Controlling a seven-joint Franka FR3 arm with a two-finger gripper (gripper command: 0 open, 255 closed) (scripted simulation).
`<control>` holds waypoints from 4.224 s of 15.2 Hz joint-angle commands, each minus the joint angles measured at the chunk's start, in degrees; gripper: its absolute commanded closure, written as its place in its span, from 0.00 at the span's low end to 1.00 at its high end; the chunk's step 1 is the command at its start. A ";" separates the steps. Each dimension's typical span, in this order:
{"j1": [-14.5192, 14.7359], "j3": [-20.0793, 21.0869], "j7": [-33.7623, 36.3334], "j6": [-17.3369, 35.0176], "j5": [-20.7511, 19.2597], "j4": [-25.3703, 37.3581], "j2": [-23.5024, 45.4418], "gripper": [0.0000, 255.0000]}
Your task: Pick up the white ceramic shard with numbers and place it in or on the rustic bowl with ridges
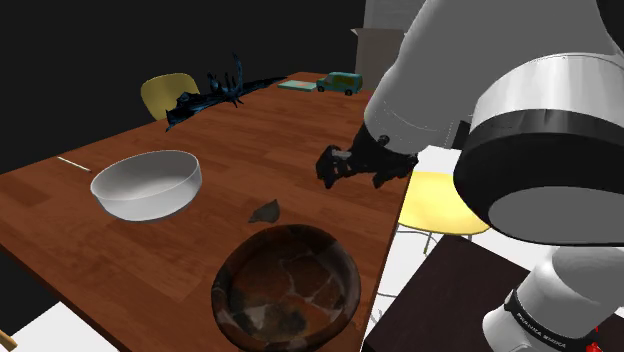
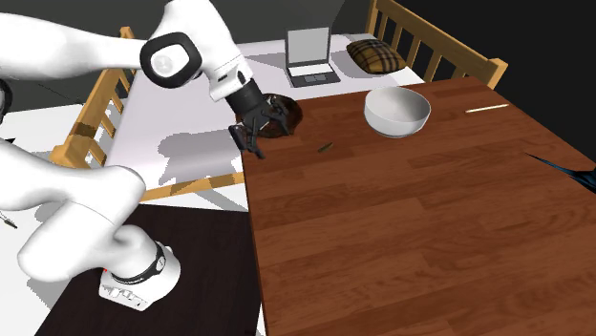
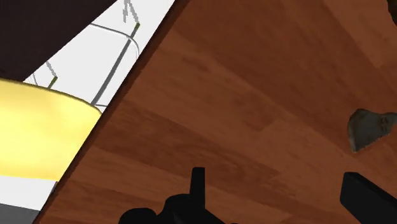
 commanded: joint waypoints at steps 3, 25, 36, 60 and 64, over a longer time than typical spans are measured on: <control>-8.73 13.13 14.40 2.18 0.35 5.57 1.10 0.00; -41.96 41.44 39.64 2.75 2.34 26.72 -5.01 0.00; -38.98 39.42 39.97 0.50 2.03 26.37 -5.32 1.00; -63.45 49.34 28.68 -15.28 16.23 39.00 22.47 1.00; -63.45 49.34 28.67 -15.27 16.23 38.98 22.47 1.00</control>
